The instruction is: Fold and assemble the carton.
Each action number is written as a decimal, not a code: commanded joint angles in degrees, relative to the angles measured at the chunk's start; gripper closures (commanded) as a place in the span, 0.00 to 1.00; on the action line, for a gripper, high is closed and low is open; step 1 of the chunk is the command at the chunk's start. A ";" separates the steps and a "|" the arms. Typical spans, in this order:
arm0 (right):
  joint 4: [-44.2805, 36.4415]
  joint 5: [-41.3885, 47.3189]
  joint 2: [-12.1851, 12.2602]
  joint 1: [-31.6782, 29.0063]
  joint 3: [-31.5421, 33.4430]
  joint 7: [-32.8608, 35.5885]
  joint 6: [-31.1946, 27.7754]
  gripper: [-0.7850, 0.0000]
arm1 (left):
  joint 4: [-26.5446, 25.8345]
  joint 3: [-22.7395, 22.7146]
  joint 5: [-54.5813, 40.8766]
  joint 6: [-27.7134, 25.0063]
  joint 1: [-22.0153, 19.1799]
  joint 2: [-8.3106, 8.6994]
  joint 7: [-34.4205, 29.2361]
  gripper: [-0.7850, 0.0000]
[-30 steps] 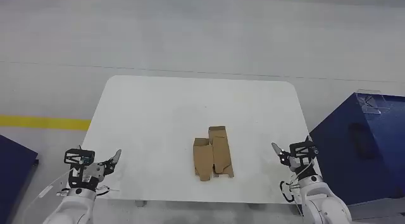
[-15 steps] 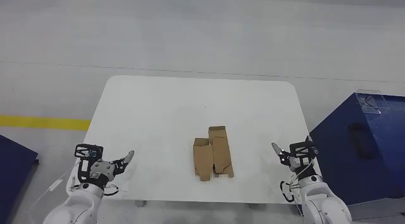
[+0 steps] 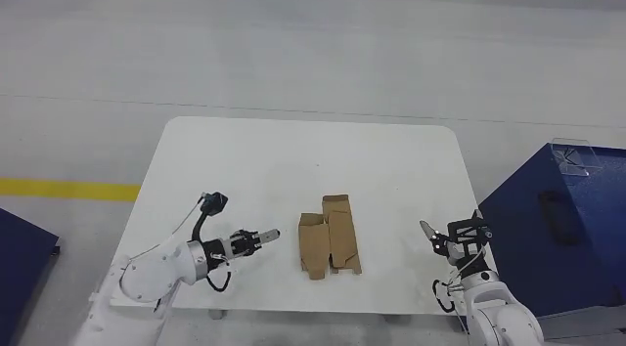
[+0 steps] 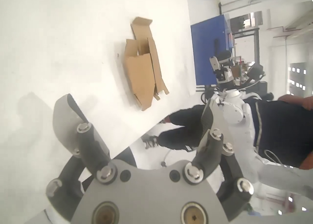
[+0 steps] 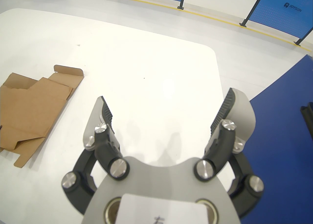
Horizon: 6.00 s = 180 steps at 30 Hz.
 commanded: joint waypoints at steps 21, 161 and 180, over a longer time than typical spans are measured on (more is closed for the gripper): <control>0.00 0.00 0.00 0.00 0.00 0.00 0.00 0.00 | 17.43 19.92 0.90 0.40 -14.53 -3.81 2.54 0.22; -30.43 91.02 1.10 20.16 -4.66 45.21 -16.03 1.00 | 10.07 -5.58 -40.72 -4.74 -6.20 2.46 -11.01 0.00; -15.55 165.06 -0.47 26.94 -18.12 47.85 25.95 1.00 | 10.07 -5.58 -40.72 -4.74 -6.20 2.46 -11.01 0.00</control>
